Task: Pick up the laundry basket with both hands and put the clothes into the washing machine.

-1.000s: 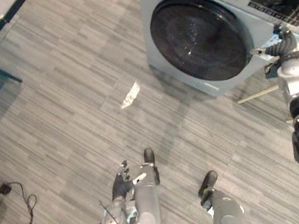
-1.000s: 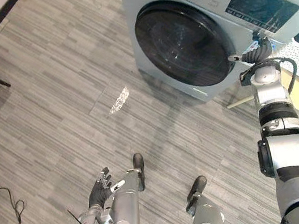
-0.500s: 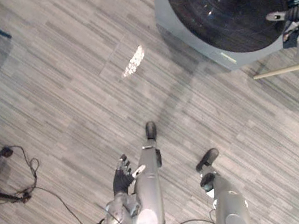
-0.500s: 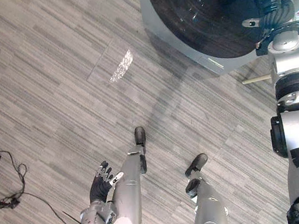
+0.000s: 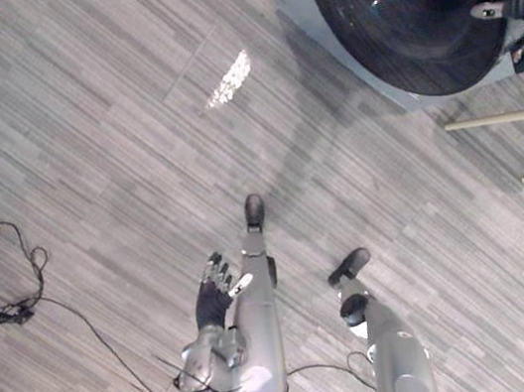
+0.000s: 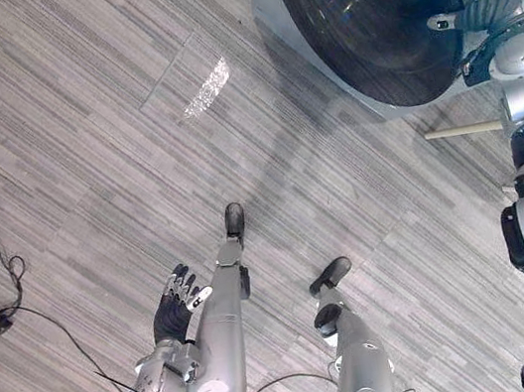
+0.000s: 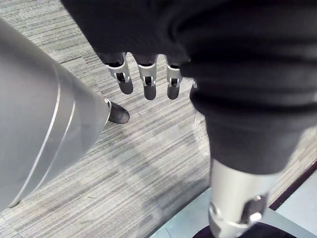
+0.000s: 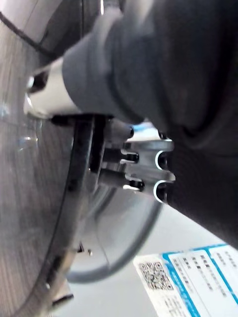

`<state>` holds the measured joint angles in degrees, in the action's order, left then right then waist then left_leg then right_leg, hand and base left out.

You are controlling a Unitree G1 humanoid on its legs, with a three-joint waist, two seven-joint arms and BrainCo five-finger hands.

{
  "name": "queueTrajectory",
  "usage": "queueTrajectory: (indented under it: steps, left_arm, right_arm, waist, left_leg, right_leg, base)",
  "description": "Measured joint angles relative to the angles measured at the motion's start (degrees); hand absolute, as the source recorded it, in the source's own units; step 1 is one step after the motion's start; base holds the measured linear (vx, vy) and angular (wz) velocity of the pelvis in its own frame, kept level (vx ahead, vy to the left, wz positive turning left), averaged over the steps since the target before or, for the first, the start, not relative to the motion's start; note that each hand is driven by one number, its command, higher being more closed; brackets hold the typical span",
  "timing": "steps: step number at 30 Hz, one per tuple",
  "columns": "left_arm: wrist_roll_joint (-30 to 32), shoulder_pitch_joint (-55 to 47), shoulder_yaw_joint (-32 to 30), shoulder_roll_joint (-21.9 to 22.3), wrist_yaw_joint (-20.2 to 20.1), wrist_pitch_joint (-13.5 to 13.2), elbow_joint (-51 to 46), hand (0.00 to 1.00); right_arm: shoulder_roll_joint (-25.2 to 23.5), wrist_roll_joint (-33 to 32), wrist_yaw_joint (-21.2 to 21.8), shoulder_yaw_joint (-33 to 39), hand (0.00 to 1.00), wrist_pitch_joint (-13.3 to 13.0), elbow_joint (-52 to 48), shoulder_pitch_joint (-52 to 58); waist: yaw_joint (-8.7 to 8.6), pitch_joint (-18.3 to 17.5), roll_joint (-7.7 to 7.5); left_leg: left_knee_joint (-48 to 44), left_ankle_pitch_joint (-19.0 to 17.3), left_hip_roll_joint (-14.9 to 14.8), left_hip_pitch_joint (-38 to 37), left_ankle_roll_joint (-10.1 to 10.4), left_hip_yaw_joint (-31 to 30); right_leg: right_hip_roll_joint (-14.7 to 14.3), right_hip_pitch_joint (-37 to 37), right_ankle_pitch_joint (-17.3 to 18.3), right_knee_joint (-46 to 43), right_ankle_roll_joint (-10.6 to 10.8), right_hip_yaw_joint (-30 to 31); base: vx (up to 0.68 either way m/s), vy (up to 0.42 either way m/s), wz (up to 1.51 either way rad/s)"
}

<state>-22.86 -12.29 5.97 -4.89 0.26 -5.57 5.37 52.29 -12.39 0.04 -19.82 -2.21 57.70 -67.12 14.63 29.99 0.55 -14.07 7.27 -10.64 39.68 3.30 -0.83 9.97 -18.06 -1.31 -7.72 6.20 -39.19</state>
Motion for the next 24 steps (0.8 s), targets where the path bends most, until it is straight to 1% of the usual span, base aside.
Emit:
queueTrajectory:
  steps: [1, 4, 5, 6, 8, 9, 10, 11, 12, 14, 15, 16, 17, 18, 19, 21, 23, 24]
  left_arm:
    - [0.0, 0.0, 0.0, -0.2, -0.4, 0.0, -0.3, 0.0]
    - [0.1, 0.0, 0.1, -0.7, -1.2, 0.1, -0.5, 0.0]
    - [0.5, 0.0, 0.1, -1.1, -1.3, 0.1, -0.6, 0.0]
    - [1.5, 0.4, 0.1, -1.6, -1.2, 0.2, -0.8, 0.0]
    - [3.6, 1.3, -0.3, -1.9, -0.5, 0.2, -1.7, 0.0]
    - [5.4, 2.2, -1.8, -1.9, 0.3, 0.2, -3.5, 0.0]
    - [6.3, 2.5, -2.6, -2.0, 1.0, 0.2, -4.5, 0.0]
    - [8.3, 3.0, -4.3, -2.2, 2.3, 0.2, -6.3, 0.0]
    - [9.0, 3.5, -5.1, -2.2, 2.8, 0.1, -7.2, 0.0]
    - [14.3, 5.2, -7.2, -2.2, 6.0, 0.1, -10.0, 0.0]
    - [16.0, 6.1, -8.3, -2.1, 7.1, 0.1, -11.2, 0.0]
    - [18.1, 7.8, -9.0, -2.1, 9.0, 0.2, -12.7, 0.0]
    - [20.6, 9.9, -9.9, -2.0, 11.1, 0.3, -14.5, 0.0]
    - [21.6, 11.1, -10.3, -2.0, 11.6, 0.3, -15.5, 0.0]
    - [24.0, 13.5, -10.6, -2.1, 13.2, 0.3, -17.8, 0.0]
    - [27.9, 17.5, -10.4, -2.2, 15.1, 0.2, -21.6, 0.0]
    - [29.0, 19.9, -10.0, -2.6, 15.4, 0.1, -23.3, 0.0]
    - [29.7, 21.6, -8.9, -3.6, 15.6, 0.1, -23.6, 0.0]
  right_arm:
    - [0.2, -1.2, 1.0, -1.2, 1.0, 0.0, -0.2, 0.5]
    - [-0.3, -3.0, 2.6, -3.1, 1.0, 0.0, -1.8, 4.3]
    - [-1.0, -3.3, 2.7, -3.2, 0.0, -0.1, -3.0, 6.1]
    - [-2.5, -3.6, 3.5, -3.1, 0.0, -0.3, -5.1, 9.2]
    - [-3.9, -4.5, 4.8, -2.9, 0.0, -0.8, -7.5, 12.4]
    - [-6.6, -4.8, 5.5, -2.6, 0.0, -1.5, -9.3, 15.4]
    - [-8.1, -4.8, 5.5, -2.6, 0.0, -1.7, -9.9, 16.4]
    - [-11.0, -5.0, 6.4, -1.6, 0.0, -2.0, -10.1, 18.2]
    - [-12.7, -5.0, 6.5, -1.2, 0.0, -2.2, -10.2, 19.0]
    - [-17.6, -5.2, 7.9, 0.5, 0.0, -2.4, -10.0, 21.2]
    - [-20.1, -5.6, 9.3, 1.7, 0.0, -2.3, -9.5, 22.2]
    - [-23.6, -5.6, 10.6, 2.0, 0.0, -1.6, -7.7, 24.1]
    - [-28.0, -5.6, 10.6, 2.9, 0.0, -0.7, -4.5, 26.7]
    - [-30.4, -5.6, 10.7, 3.5, 0.0, 0.0, -2.9, 28.2]
    - [-33.9, -5.6, 10.4, 3.9, 0.0, 1.1, 0.1, 31.2]
    - [-37.8, -5.5, 10.1, 4.5, 0.0, 2.2, 2.7, 37.0]
    - [-39.1, -5.3, 10.0, 5.7, 0.0, 2.7, 3.0, 38.6]
    - [-39.4, -5.2, 9.8, 6.6, 0.0, 2.5, 3.4, 38.5]
  waist:
    - [0.28, 0.1, -0.41]
    - [0.64, 0.0, -0.79]
    - [0.78, -0.1, -1.12]
    - [1.05, -0.3, -1.42]
    - [1.8, -0.5, -1.82]
    - [1.93, -1.2, -2.42]
    - [1.9, -1.3, -2.64]
    - [1.82, -1.9, -3.54]
    - [1.95, -2.2, -3.93]
    - [1.99, -2.5, -4.39]
    - [2.04, -2.6, -4.54]
    - [2.08, -2.6, -4.55]
    - [2.06, -2.6, -4.55]
    - [2.04, -2.6, -4.54]
    - [1.93, -2.6, -4.54]
    - [1.55, -2.6, -4.54]
    - [0.34, -2.6, -4.54]
    - [-0.85, -2.6, -4.54]
  left_leg:
    - [0.7, 0.4, -0.3, -0.7, 0.2, 0.0]
    - [2.8, 1.1, -0.4, -3.3, 0.7, -0.6]
    - [3.6, 1.3, -0.5, -4.2, 1.1, -0.7]
    - [4.2, 1.6, -0.5, -5.4, 1.4, -0.9]
    - [4.2, 1.6, -0.5, -6.3, 1.4, -0.9]
    - [4.3, 1.6, -0.5, -6.9, 1.4, -1.3]
    - [4.3, 1.6, -0.5, -7.2, 1.5, -1.5]
    - [4.3, 1.6, -0.5, -7.7, 1.5, -1.6]
    - [4.4, 1.6, -0.5, -8.0, 1.5, -1.6]
    - [4.5, 1.4, -0.3, -8.7, 1.8, -1.7]
    - [4.5, 1.4, -0.2, -8.7, 1.8, -1.7]
    - [4.5, 1.4, 0.0, -8.8, 1.8, -1.6]
    - [4.5, 1.4, 0.3, -8.8, 1.8, -1.5]
    - [4.5, 1.6, 0.5, -8.8, 1.5, -1.5]
    - [4.6, 1.6, 0.7, -8.8, 1.5, -1.3]
    - [4.2, 1.6, 0.8, -8.8, 1.4, -0.9]
    - [4.2, 1.6, 0.7, -8.9, 1.4, -0.8]
    - [4.2, 1.6, 0.6, -9.1, 1.4, -0.6]
  right_leg:
    - [-0.1, 0.4, 0.2, 0.0, -0.2, -0.1]
    - [-0.7, 2.5, 0.8, 0.0, -1.1, -0.8]
    - [-0.8, 3.1, 1.0, 0.1, -1.4, -1.2]
    - [-0.9, 4.1, 1.6, 0.0, -1.6, -1.7]
    - [-1.1, 4.9, 2.2, -0.3, -1.6, -1.7]
    - [-1.1, 5.4, 2.8, -0.8, -1.5, -1.9]
    - [-1.1, 5.8, 3.1, -1.0, -1.6, -1.9]
    - [-1.1, 6.2, 3.4, -1.3, -1.6, -2.0]
    - [-1.0, 6.4, 3.5, -1.3, -1.5, -1.9]
    - [-0.6, 7.1, 3.9, -1.4, -1.1, -2.2]
    - [-0.4, 7.1, 3.9, -1.5, -1.1, -2.2]
    - [-0.1, 7.0, 3.9, -1.7, -1.1, -2.2]
    - [0.1, 7.1, 3.9, -1.9, -1.0, -2.2]
    - [0.2, 7.3, 3.8, -2.0, -0.8, -2.2]
    - [0.2, 7.3, 3.7, -2.0, -0.7, -2.2]
    - [0.3, 7.4, 3.2, -1.4, -0.4, -1.8]
    - [0.2, 7.6, 2.7, -0.8, -0.4, -1.7]
    - [0.2, 7.7, 2.5, -0.7, -0.6, -1.6]
  base:
    - [0.0, 0.0, 0.0]
    - [-0.02, -0.039, 0.13]
    - [-0.03, -0.048, 0.13]
    - [-0.04, -0.04, 0.09]
    - [-0.05, -0.018, 0.05]
    - [-0.04, -0.014, 0.09]
    - [-0.04, -0.015, 0.14]
    - [-0.02, -0.007, 0.09]
    - [-0.04, -0.007, 0.14]
    - [-0.05, 0.006, 0.15]
    - [-0.06, 0.028, 0.08]
    - [-0.06, 0.04, 0.03]
    - [-0.03, 0.038, 0.01]
    - [0.0, 0.0, 0.0]
    - [0.0, 0.0, 0.0]
    - [-0.02, 0.014, -0.07]
    - [-0.06, 0.015, -0.1]
    - [-0.1, 0.026, -0.11]
